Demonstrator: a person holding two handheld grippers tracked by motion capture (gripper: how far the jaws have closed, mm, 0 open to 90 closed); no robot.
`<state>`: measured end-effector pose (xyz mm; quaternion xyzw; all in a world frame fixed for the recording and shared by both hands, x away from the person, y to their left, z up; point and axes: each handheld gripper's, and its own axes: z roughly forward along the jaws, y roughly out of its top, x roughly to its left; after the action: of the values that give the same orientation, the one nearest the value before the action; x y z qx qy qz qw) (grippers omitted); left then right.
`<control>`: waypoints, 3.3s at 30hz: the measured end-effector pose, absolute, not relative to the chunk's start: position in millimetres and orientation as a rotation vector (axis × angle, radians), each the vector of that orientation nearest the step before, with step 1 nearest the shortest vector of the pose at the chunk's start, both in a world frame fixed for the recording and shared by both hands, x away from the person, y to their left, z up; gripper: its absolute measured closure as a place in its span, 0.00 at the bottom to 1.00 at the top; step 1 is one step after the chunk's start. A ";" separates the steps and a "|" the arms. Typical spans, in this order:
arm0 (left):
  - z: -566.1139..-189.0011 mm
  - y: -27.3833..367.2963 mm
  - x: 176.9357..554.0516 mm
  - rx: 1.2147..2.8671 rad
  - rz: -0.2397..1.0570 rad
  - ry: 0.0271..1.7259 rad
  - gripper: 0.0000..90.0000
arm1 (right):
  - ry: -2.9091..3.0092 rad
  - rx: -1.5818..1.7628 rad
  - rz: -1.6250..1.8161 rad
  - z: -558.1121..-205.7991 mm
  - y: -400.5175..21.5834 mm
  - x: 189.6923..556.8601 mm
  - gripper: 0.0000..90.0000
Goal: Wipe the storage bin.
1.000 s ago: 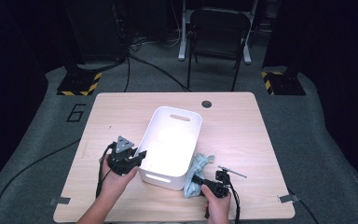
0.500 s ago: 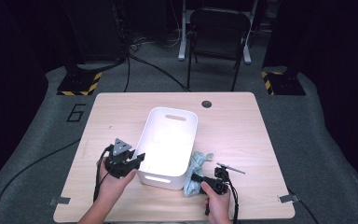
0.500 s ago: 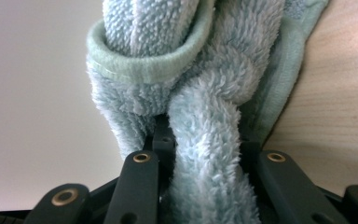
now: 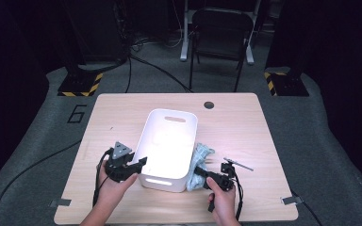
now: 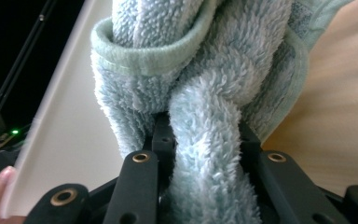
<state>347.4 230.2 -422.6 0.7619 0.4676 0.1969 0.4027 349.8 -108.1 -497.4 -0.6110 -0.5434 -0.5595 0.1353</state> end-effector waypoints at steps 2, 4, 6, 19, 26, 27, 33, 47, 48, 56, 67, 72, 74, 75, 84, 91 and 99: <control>-422.9 229.6 346.7 1.919 0.499 1.179 0.60 | -1.584 -1.757 -1.642 -494.3 -109.1 350.7 0.77; -421.7 229.9 345.8 1.933 0.475 1.173 0.58 | -1.584 -1.741 -1.668 -492.2 -110.7 352.5 0.77; -421.2 229.2 344.7 1.936 0.468 1.173 0.57 | -1.576 -1.736 -1.670 -491.4 -112.6 354.0 0.77; -413.7 229.0 341.2 1.987 0.376 1.147 0.53 | -1.549 -1.739 -1.696 -490.7 -123.6 361.6 0.74; -412.6 235.3 344.8 1.983 0.352 1.109 0.55 | -1.566 -1.728 -1.716 -492.5 -124.3 362.7 0.74; -412.7 235.3 345.1 1.978 0.361 1.108 0.55 | -1.539 -1.740 -1.693 -490.8 -123.6 361.4 0.74; -412.8 233.9 348.6 1.996 0.359 1.102 0.55 | -1.540 -1.730 -1.699 -490.6 -125.1 358.8 0.74; -409.1 211.7 353.0 2.061 0.276 1.028 0.52 | -1.490 -1.798 -1.763 -484.2 -151.5 348.8 0.73; -409.2 211.5 353.6 2.062 0.274 1.025 0.52 | -1.487 -1.795 -1.777 -484.8 -152.8 348.3 0.73; -409.7 215.4 361.4 2.014 0.296 0.994 0.52 | -1.486 -1.806 -1.776 -487.8 -152.5 343.1 0.72; -411.1 220.1 378.4 1.985 0.303 0.970 0.52 | -1.478 -1.830 -1.743 -492.0 -149.0 329.3 0.72; -403.8 223.2 381.0 1.958 0.323 0.960 0.53 | -1.499 -1.831 -1.732 -494.7 -144.5 322.1 0.72; -396.0 224.2 379.2 1.954 0.342 0.924 0.53 | -1.499 -1.832 -1.730 -495.2 -144.0 321.8 0.72; -392.2 223.6 377.0 1.944 0.341 0.913 0.54 | -1.520 -1.838 -1.722 -495.9 -145.1 321.2 0.72; -376.4 221.8 364.3 1.995 0.292 0.691 0.55 | -1.503 -1.835 -1.720 -498.1 -146.0 324.3 0.72; -378.7 216.7 356.2 2.082 0.230 0.572 0.55 | -1.484 -1.831 -1.713 -497.2 -146.8 329.8 0.72; -386.5 208.1 349.1 2.149 0.118 0.484 0.54 | -1.467 -1.827 -1.708 -498.9 -147.3 335.4 0.72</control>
<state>349.1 208.1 -386.5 0.8695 0.1958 0.0479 0.4510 335.4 -147.3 -498.9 -0.6256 -0.5023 -0.5847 0.1206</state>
